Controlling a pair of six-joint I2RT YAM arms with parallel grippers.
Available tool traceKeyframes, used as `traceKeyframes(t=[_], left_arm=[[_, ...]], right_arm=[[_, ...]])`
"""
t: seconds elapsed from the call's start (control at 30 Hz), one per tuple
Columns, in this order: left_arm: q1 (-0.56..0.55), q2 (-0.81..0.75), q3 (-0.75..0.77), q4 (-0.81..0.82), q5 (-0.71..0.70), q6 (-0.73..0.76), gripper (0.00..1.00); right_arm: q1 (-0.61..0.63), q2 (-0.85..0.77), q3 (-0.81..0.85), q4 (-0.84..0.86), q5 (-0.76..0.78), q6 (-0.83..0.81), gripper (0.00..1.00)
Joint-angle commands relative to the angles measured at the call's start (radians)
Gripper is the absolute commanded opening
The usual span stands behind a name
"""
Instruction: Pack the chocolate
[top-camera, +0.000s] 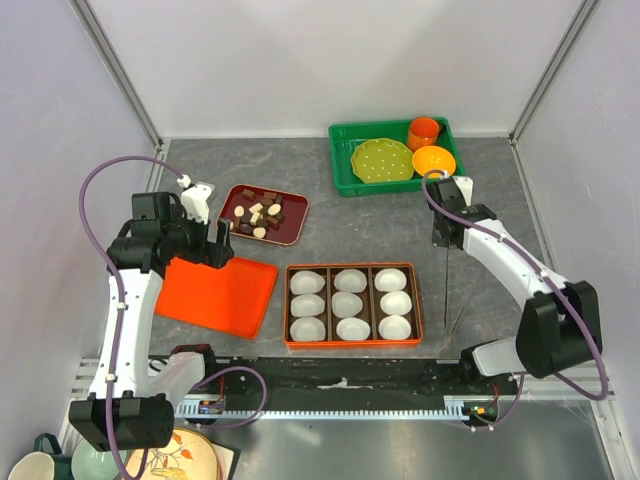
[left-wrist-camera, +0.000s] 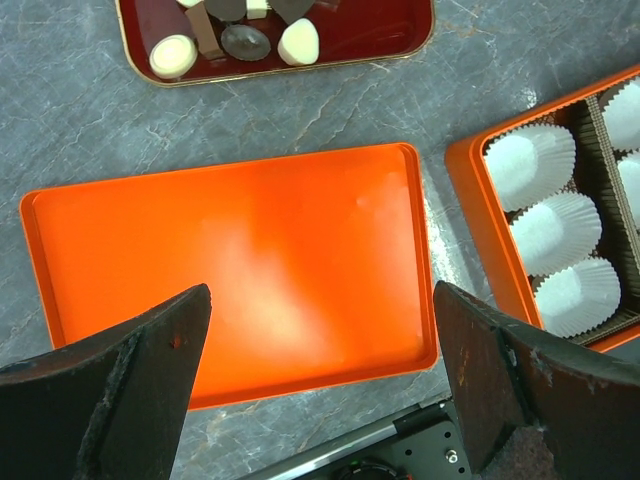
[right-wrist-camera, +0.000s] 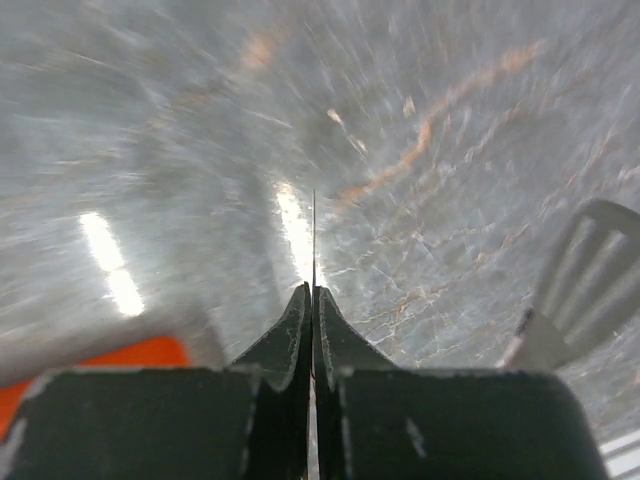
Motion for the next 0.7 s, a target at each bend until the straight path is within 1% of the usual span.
traceKeyframes(t=[0.0,0.03,0.1,0.27,0.3,0.37,0.4,0.47,0.5,0.57,0.6,0.67], left_arm=[[0.001,-0.015,0.016,-0.015,0.07,0.053,0.99],[0.001,-0.017,0.019,-0.017,0.075,0.056,0.99],[0.001,-0.023,0.022,-0.026,0.096,0.062,0.99],[0.001,-0.04,0.035,-0.052,0.122,0.09,0.99],[0.002,-0.04,0.036,-0.058,0.135,0.096,0.99],[0.001,-0.041,0.039,-0.075,0.147,0.114,0.99],[0.001,-0.041,0.041,-0.081,0.161,0.119,0.98],[0.002,-0.038,0.047,-0.09,0.164,0.125,0.97],[0.001,-0.037,0.048,-0.092,0.165,0.125,0.96],[0.001,-0.034,0.058,-0.101,0.17,0.128,0.95],[0.002,-0.028,0.059,-0.104,0.178,0.13,0.93],[0.001,-0.023,0.068,-0.11,0.179,0.133,0.92]], right_arm=[[0.129,-0.087,0.144,-0.104,0.13,-0.041,0.0],[0.15,-0.093,0.166,-0.151,0.155,-0.043,0.0],[0.187,-0.111,0.215,-0.192,0.194,-0.041,0.0],[0.342,-0.13,0.299,-0.325,0.244,-0.032,0.0],[0.401,-0.125,0.31,-0.348,0.265,-0.029,0.0],[0.459,-0.12,0.345,-0.405,0.263,-0.024,0.0],[0.529,-0.107,0.357,-0.423,0.257,-0.018,0.0],[0.615,-0.082,0.403,-0.491,0.26,-0.007,0.0],[0.699,-0.053,0.419,-0.514,0.263,0.019,0.0],[0.78,-0.018,0.463,-0.573,0.261,0.043,0.0],[0.863,0.017,0.476,-0.592,0.257,0.062,0.0],[0.939,0.057,0.514,-0.612,0.255,0.085,0.0]])
